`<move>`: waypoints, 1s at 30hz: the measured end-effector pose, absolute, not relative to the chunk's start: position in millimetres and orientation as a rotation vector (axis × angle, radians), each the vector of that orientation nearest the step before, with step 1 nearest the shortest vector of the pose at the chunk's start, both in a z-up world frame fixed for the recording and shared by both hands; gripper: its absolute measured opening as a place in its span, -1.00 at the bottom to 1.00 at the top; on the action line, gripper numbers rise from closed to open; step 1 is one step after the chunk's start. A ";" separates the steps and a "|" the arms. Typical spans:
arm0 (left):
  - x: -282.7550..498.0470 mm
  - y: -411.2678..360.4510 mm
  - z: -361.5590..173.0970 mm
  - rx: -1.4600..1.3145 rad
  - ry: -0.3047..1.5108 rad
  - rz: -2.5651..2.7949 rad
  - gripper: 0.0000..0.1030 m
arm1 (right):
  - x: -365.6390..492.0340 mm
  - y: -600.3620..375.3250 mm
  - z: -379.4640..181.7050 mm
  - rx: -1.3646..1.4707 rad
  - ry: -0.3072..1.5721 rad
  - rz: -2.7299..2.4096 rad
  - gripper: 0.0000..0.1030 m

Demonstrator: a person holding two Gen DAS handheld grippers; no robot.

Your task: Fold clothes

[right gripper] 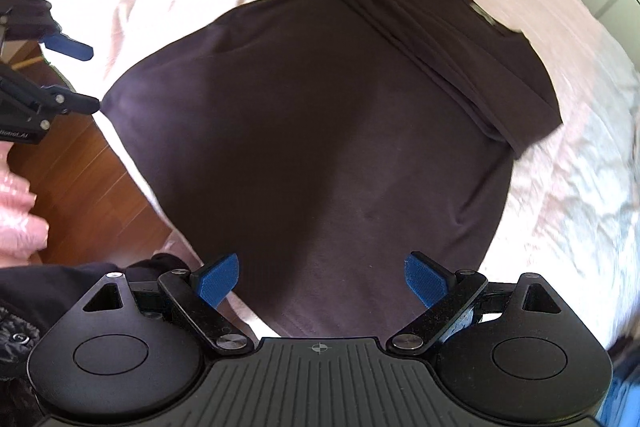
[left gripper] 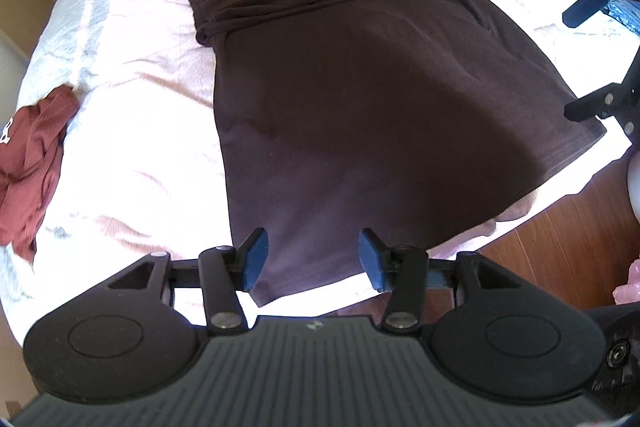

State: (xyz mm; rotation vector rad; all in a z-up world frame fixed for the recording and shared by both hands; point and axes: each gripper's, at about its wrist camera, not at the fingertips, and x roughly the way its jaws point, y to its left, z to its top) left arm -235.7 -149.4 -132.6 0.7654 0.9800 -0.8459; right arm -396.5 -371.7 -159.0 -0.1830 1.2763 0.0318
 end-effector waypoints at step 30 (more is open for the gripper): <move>-292.9 -123.1 -192.9 1.187 0.660 -0.988 0.10 | -463.1 -355.4 -210.7 -0.357 1.164 0.084 0.80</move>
